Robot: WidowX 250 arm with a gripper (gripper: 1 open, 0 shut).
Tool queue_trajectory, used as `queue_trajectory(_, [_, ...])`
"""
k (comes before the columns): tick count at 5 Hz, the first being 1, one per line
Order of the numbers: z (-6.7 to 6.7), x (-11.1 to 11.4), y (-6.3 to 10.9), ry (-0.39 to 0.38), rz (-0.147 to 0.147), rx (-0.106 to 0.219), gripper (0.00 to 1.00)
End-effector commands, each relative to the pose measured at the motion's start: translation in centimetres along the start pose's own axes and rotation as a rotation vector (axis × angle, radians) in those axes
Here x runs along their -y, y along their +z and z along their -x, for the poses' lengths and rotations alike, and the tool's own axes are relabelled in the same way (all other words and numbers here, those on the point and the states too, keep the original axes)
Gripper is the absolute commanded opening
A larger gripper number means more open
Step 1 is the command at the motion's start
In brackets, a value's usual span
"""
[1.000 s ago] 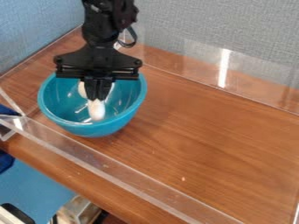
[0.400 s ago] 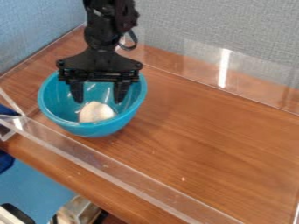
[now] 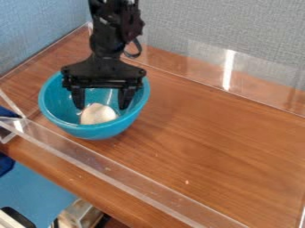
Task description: Put the mushroom in the blue bowl
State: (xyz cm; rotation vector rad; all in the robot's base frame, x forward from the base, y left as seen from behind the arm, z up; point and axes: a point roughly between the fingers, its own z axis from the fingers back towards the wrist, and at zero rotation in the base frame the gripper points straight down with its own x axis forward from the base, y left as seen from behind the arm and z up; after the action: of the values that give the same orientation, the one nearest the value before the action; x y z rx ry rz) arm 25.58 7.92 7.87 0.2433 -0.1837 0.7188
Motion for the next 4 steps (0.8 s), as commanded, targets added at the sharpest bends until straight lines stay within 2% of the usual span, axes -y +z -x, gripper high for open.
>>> queue_trajectory(1, [-1.03,0.43,0.32,0.014,0.015,0.033,0.0])
queue_trajectory(2, [-1.05,0.53,0.04,0.021,0.014,0.027,1.0])
queue_trajectory(3, [-1.07,0.66,-0.2,0.026,0.012,0.021,1.0])
queue_trajectory(4, [-1.09,0.71,-0.61,0.031,0.009,0.018,0.0])
